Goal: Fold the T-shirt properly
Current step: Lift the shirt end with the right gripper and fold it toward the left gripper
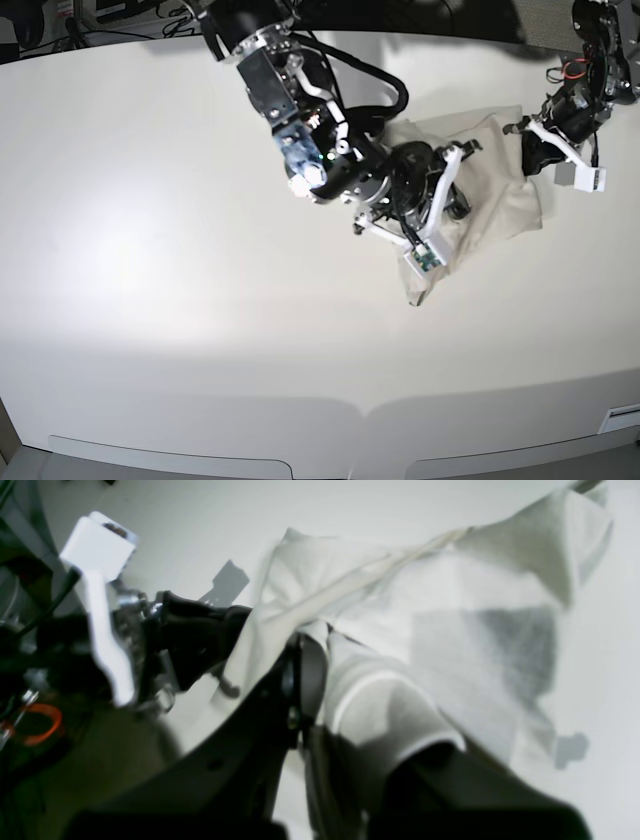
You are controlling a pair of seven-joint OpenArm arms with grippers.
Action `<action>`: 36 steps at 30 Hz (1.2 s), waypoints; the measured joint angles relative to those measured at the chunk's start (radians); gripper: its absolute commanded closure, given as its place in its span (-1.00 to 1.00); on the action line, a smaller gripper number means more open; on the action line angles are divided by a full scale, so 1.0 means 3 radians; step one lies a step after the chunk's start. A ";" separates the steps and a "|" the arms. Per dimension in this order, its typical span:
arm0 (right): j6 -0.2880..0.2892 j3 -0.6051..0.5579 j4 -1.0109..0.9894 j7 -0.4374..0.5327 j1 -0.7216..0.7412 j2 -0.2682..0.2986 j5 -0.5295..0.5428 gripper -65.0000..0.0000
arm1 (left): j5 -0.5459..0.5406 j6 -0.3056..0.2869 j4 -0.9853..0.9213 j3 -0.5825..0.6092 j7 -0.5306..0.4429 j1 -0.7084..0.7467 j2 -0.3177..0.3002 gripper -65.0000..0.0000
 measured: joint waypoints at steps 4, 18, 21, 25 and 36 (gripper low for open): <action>-0.0050 -0.0083 -0.0271 0.0248 0.0117 0.0003 0.0014 1.00 | 0.0001 0.0001 0.0000 0.0000 -0.0004 -0.0009 0.0052 1.00; -0.0050 -0.0465 -0.0698 0.0697 0.0334 0.0011 0.0286 1.00 | 0.0126 -0.0029 0.0008 0.0553 -0.0089 -0.0121 0.0064 1.00; -0.0034 -0.0505 -0.0697 0.0736 0.0334 0.0014 0.0286 0.87 | 0.0125 -0.0028 0.0009 0.0556 -0.0088 -0.0130 0.0062 1.00; 0.0245 -0.0526 -0.0698 0.0752 0.0334 0.0018 0.0573 0.35 | 0.0126 -0.0027 0.0009 0.0556 -0.0088 -0.0130 0.0062 1.00; 0.0778 -0.0529 -0.0699 0.0715 0.0476 0.0018 0.1216 0.33 | 0.0126 -0.0037 0.0009 0.0556 -0.0088 -0.0130 0.0038 1.00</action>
